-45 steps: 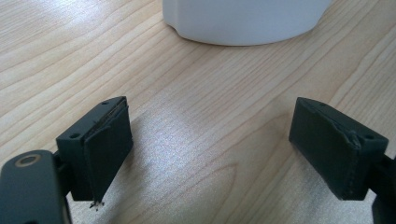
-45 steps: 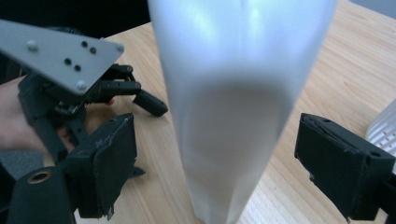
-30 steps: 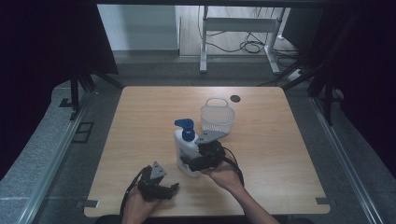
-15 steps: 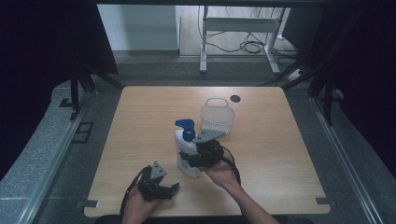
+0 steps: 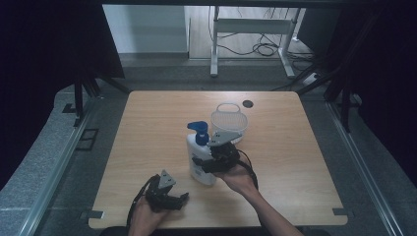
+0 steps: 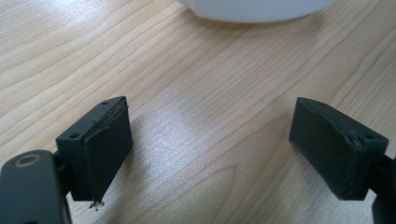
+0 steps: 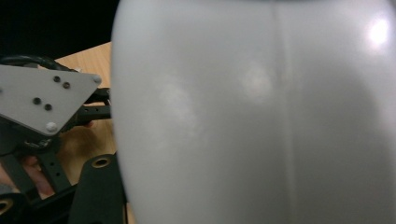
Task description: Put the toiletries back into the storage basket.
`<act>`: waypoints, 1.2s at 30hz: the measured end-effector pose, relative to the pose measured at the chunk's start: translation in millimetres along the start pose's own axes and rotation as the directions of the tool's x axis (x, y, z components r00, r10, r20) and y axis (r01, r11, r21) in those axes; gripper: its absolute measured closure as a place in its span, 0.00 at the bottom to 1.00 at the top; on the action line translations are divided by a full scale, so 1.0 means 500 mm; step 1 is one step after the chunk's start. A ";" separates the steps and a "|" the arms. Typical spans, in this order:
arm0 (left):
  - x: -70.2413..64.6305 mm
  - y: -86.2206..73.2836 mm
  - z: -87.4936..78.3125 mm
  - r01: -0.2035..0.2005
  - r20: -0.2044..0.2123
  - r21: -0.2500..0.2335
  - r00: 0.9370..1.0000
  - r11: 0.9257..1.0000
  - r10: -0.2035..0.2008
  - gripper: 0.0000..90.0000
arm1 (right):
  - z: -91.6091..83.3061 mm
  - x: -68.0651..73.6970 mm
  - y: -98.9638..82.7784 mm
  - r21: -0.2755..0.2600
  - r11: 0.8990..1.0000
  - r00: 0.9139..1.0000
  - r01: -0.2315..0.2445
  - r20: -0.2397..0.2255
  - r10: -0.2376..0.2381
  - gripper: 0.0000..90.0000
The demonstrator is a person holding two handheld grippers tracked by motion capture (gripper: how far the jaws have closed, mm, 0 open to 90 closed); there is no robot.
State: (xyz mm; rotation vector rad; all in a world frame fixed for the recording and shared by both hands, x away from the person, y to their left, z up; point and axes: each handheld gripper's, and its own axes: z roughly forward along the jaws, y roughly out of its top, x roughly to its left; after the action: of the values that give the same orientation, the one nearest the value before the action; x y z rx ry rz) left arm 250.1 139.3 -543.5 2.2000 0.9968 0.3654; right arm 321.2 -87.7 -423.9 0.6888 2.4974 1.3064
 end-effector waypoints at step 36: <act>0.000 0.001 0.000 -0.001 0.001 0.000 1.000 1.000 0.001 0.14 | -0.077 -0.095 0.065 -0.047 0.998 0.994 0.042 -0.095 -0.047 0.42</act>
State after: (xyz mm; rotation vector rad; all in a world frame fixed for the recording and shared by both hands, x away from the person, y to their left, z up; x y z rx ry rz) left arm 250.4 139.0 -543.5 2.2009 0.9950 0.3651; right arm 355.9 -123.2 -375.6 0.5699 2.5343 1.4070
